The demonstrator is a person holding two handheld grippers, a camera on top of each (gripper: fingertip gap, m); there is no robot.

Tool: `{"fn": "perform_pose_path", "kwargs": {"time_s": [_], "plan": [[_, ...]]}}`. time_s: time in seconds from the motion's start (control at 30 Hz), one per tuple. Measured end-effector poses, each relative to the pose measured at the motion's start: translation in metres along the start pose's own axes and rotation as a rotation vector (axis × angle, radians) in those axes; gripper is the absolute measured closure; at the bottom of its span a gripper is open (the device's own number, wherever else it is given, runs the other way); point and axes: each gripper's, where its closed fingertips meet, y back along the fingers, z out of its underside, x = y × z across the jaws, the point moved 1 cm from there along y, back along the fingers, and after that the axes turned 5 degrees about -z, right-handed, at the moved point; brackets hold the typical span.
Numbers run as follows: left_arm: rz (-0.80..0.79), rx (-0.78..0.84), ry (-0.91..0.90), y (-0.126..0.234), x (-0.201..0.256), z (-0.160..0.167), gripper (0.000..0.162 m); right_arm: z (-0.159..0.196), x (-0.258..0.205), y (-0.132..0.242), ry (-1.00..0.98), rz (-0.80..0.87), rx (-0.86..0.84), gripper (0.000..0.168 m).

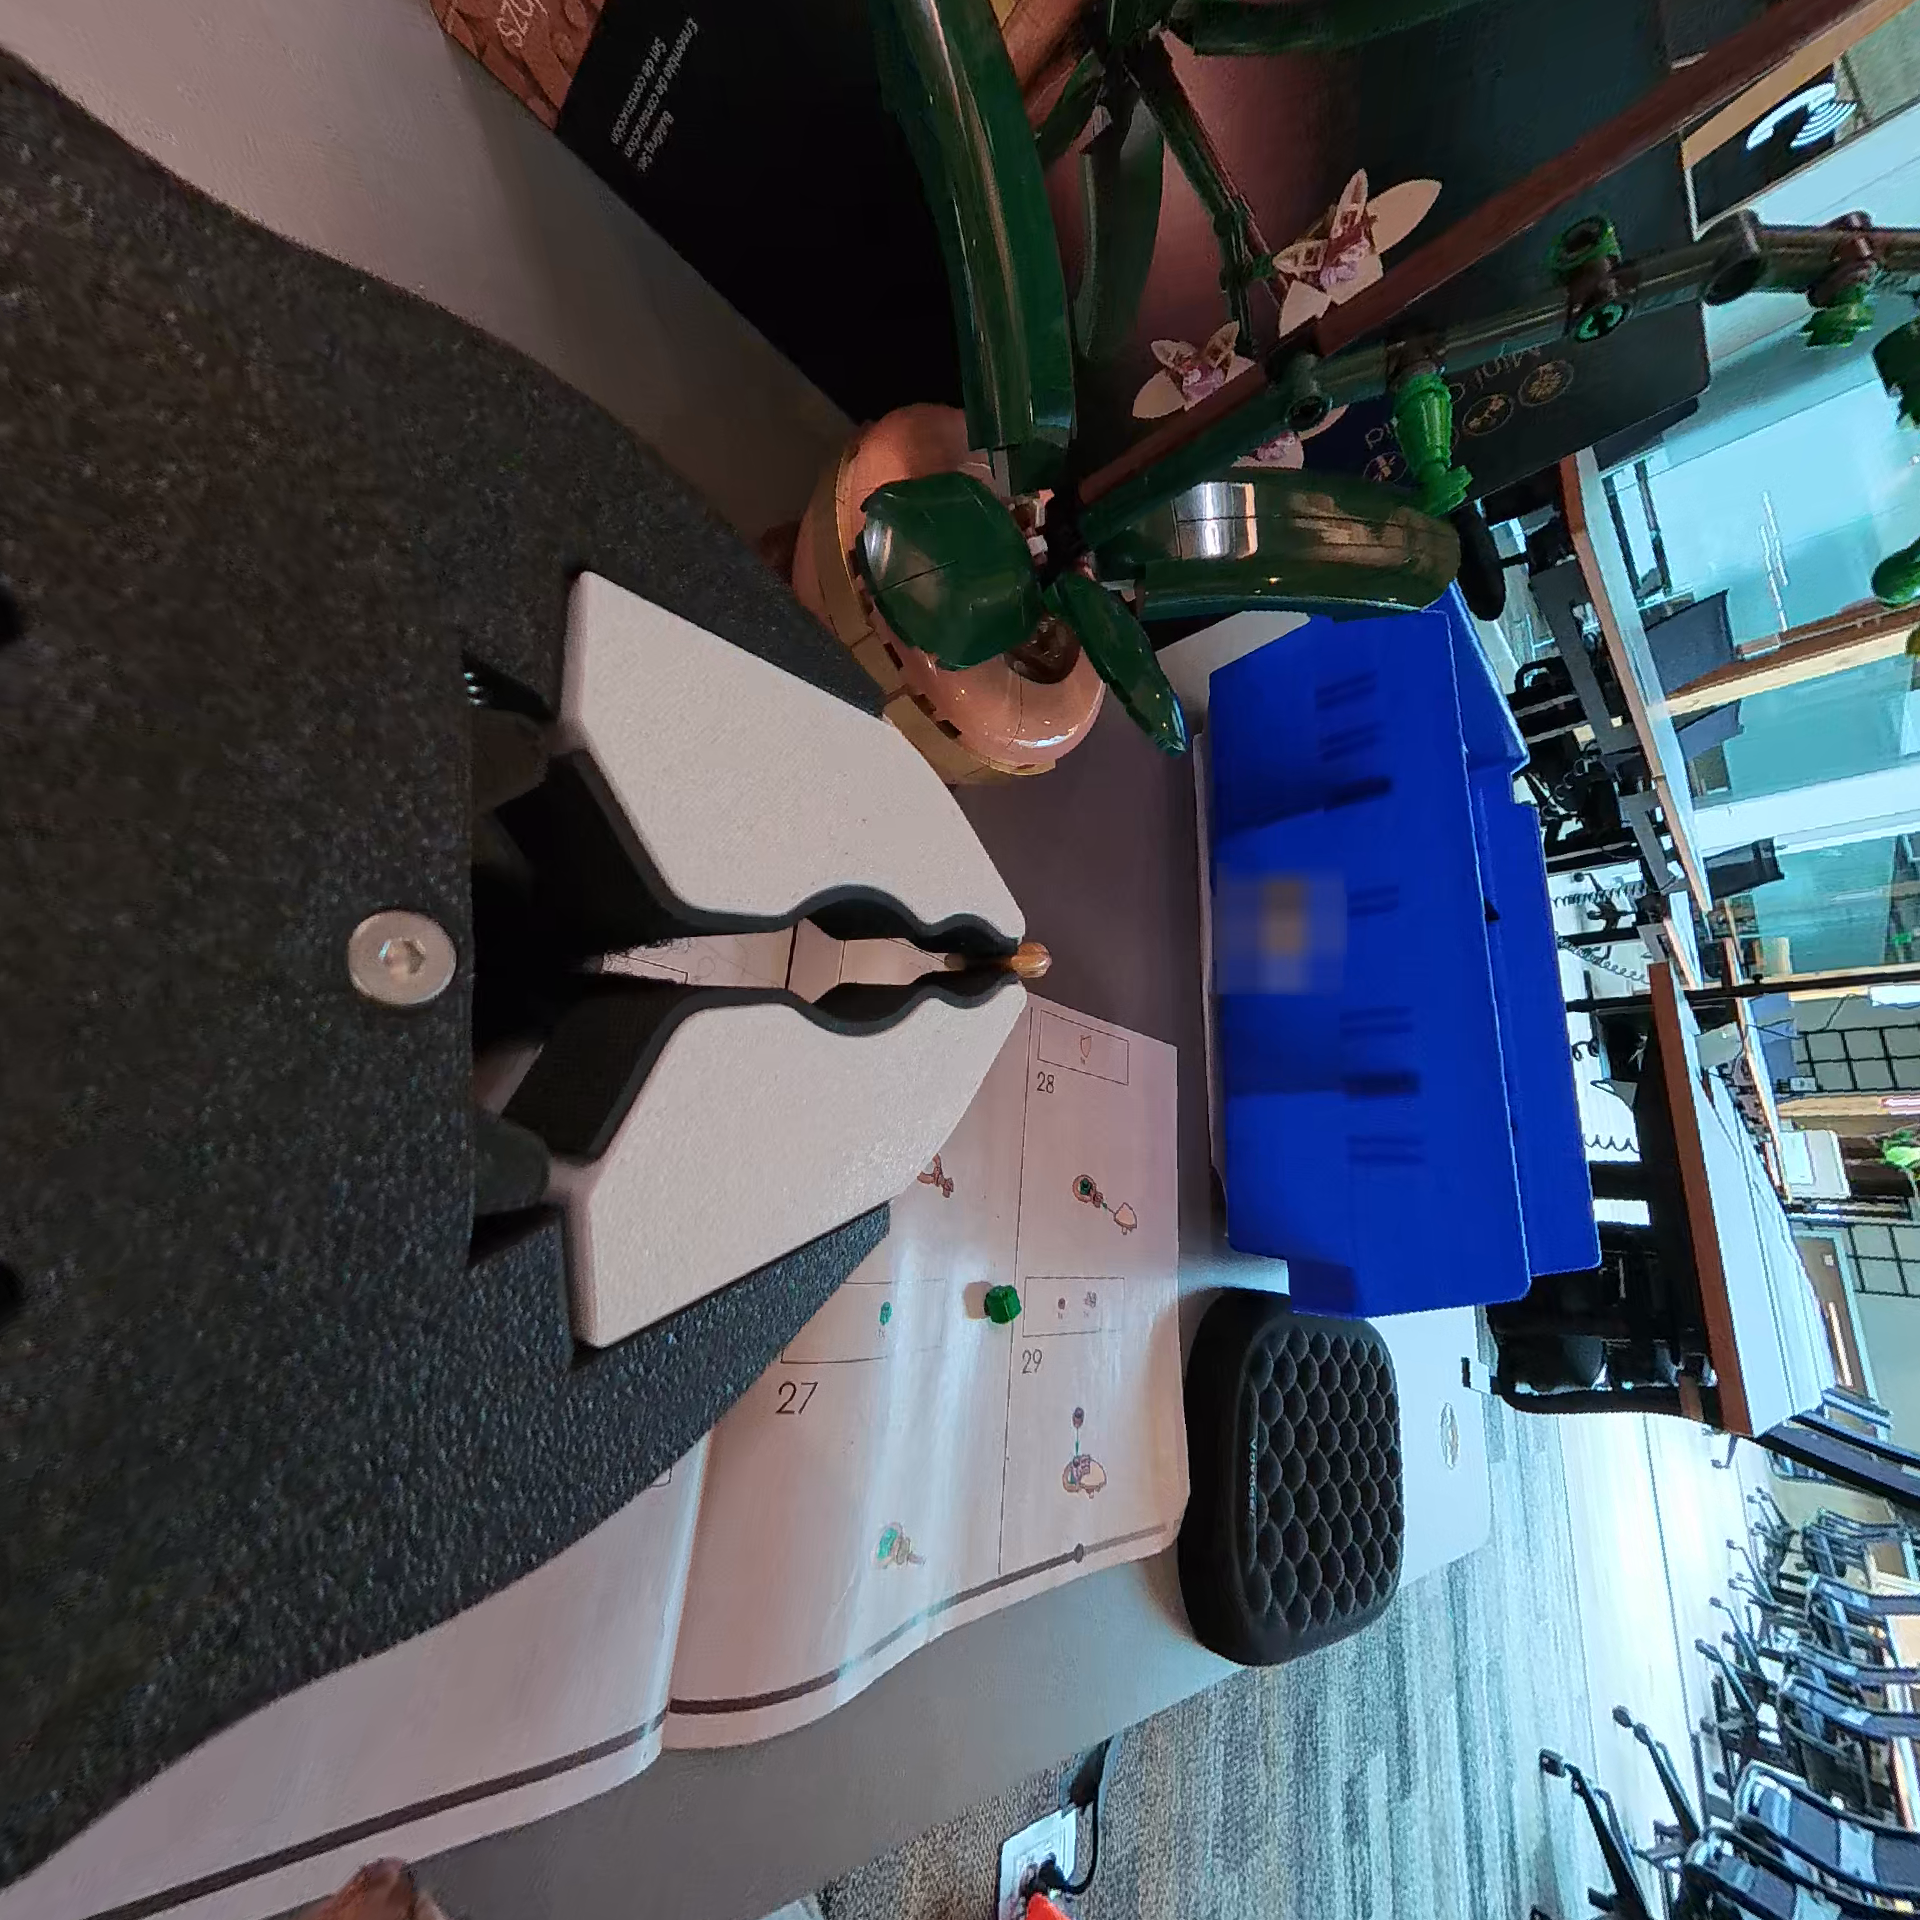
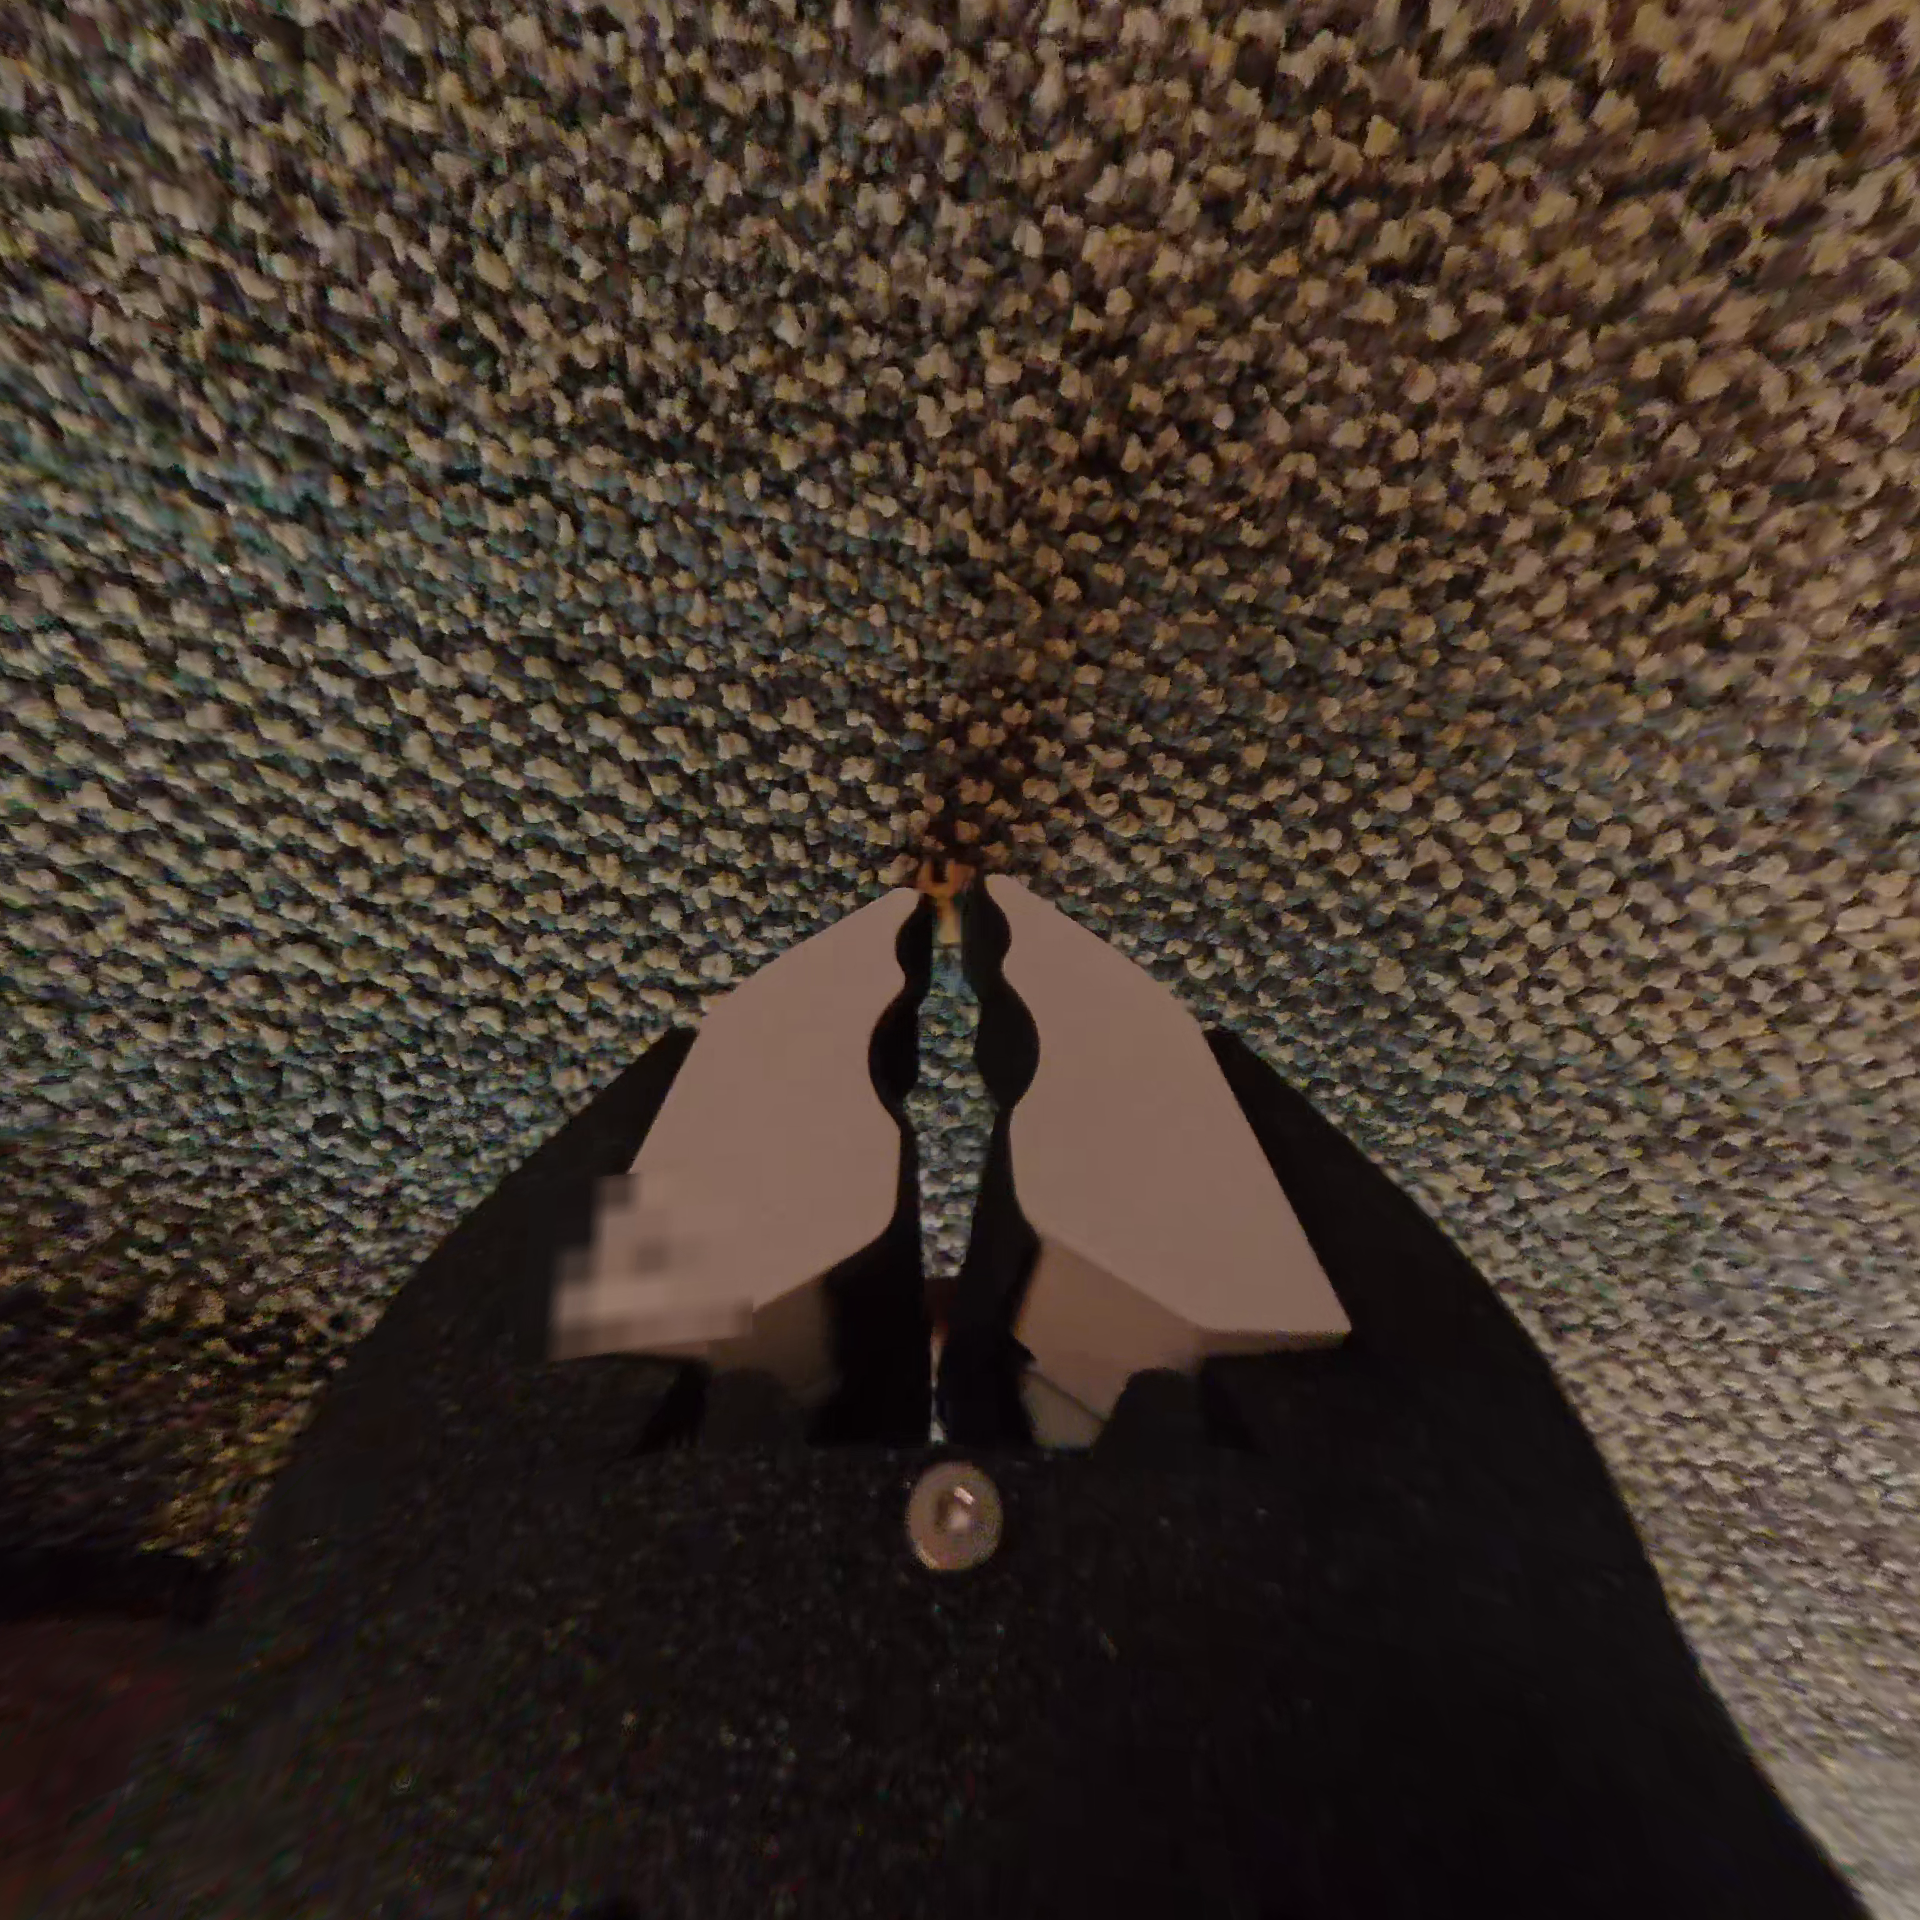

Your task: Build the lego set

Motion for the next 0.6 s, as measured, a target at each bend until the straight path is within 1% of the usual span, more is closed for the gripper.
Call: {"fn": "perform_pose_path", "kwargs": {"time_s": [0.1, 0.2, 0.27, 0.33, 0.4, 0.43, 0.53, 0.6], "plan": [[-0.004, -0.001, -0.004, 0.0, 0.0, 0.0, 0.16, 0.001, 0.0, 0.0, -0.094, -0.011, 0.006, 0.165], [0.007, -0.01, -0.003, -0.001, 0.003, 0.003, 0.16, 0.004, -0.003, 0.009, -0.16, 0.034, 0.08, 0.165], [0.011, -0.007, -0.005, -0.001, 0.004, 0.003, 0.16, 0.005, -0.012, 0.03, -0.207, 0.06, 0.169, 0.166], [0.016, 0.026, 0.022, 0.002, 0.004, -0.002, 0.16, 0.005, -0.029, 0.068, -0.261, 0.089, 0.283, 0.165], [0.023, 0.071, 0.038, 0.006, 0.005, -0.01, 0.16, 0.004, -0.053, 0.126, -0.268, 0.144, 0.378, 0.165], [0.021, 0.091, 0.031, 0.009, 0.005, -0.014, 0.16, 0.003, -0.069, 0.164, -0.262, 0.187, 0.42, 0.166], [-0.007, 0.171, 0.008, 0.02, 0.0, -0.028, 0.16, 0.01, -0.114, 0.297, -0.248, 0.367, 0.502, 0.166], [-0.033, 0.18, 0.004, 0.022, -0.007, -0.037, 0.16, 0.031, -0.139, 0.386, -0.311, 0.489, 0.525, 0.166]]}}
